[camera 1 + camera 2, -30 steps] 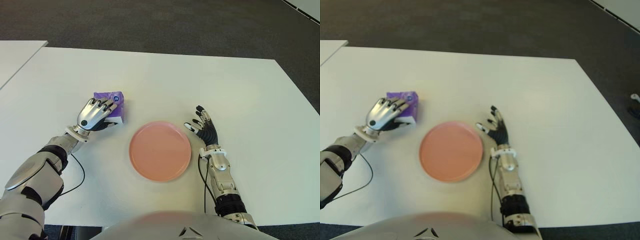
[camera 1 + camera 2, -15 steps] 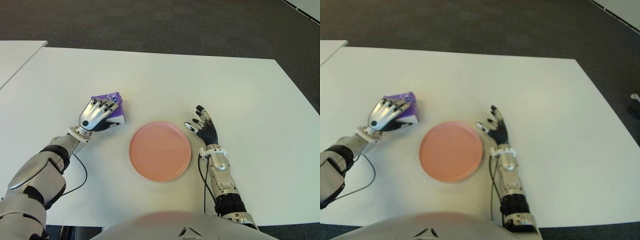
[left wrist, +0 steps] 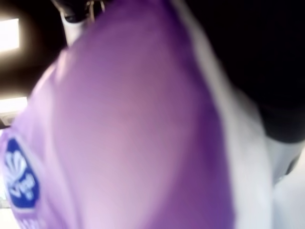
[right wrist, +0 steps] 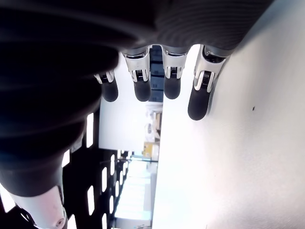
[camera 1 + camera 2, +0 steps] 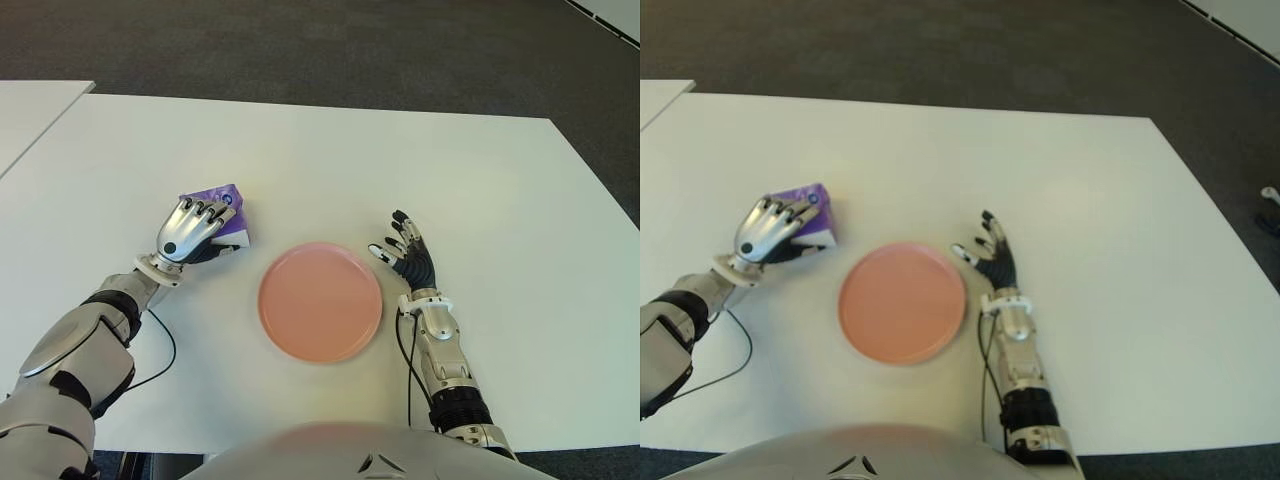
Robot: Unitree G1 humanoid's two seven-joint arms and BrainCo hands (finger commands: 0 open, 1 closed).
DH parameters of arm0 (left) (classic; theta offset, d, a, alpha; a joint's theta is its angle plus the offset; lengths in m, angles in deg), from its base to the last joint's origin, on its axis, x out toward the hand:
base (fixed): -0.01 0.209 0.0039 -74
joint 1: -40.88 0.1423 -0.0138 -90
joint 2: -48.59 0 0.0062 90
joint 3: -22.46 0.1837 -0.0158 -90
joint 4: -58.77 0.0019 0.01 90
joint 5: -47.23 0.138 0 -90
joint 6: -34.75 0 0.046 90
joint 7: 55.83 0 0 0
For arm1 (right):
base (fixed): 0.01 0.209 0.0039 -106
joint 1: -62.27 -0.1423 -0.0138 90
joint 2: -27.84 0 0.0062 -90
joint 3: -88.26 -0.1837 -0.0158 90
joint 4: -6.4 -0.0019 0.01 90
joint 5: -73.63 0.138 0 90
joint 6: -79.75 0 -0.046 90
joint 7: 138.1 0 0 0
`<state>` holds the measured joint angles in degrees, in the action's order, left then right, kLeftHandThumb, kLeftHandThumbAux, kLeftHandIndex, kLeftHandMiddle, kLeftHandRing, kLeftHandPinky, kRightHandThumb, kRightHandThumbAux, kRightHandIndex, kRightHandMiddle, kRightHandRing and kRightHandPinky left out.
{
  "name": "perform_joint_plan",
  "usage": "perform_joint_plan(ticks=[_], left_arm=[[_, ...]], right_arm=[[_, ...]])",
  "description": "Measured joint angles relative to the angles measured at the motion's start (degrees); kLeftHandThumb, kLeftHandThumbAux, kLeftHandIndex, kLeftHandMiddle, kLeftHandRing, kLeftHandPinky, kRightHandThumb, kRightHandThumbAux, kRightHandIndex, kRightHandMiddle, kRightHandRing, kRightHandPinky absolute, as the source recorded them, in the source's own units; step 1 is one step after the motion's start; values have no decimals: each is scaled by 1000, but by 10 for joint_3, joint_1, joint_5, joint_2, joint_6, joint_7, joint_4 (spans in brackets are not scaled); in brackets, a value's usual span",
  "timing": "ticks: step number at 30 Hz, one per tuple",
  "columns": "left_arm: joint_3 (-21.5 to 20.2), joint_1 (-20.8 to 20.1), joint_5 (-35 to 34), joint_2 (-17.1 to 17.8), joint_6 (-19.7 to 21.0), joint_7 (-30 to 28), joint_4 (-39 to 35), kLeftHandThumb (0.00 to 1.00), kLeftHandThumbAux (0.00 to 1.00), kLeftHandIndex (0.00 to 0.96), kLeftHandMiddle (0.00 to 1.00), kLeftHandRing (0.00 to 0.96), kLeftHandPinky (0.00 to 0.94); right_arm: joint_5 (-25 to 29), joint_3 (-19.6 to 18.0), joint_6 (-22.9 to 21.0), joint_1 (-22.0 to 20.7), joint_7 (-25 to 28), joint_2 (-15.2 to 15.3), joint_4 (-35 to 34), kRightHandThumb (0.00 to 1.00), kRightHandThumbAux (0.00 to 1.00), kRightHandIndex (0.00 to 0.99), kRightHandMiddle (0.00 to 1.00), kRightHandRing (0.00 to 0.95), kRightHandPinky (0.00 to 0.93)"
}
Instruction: Put the tissue paper into the plate.
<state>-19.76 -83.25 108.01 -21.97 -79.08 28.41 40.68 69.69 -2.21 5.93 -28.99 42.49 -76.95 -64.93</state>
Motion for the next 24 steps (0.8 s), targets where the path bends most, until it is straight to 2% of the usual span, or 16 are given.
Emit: perform_joint_plan(ticks=[12, 24], left_arm=[[-9, -11, -1, 6, -30, 18, -8, 723, 700, 443, 826, 819, 827], [-61, -68, -10, 61, -61, 41, -71, 724, 699, 444, 839, 833, 838]], right_arm=[[-2, 2, 0, 1, -2, 0, -2, 172, 711, 20, 34, 36, 70], [-2, 4, 0, 1, -2, 0, -1, 160, 706, 16, 34, 38, 72]])
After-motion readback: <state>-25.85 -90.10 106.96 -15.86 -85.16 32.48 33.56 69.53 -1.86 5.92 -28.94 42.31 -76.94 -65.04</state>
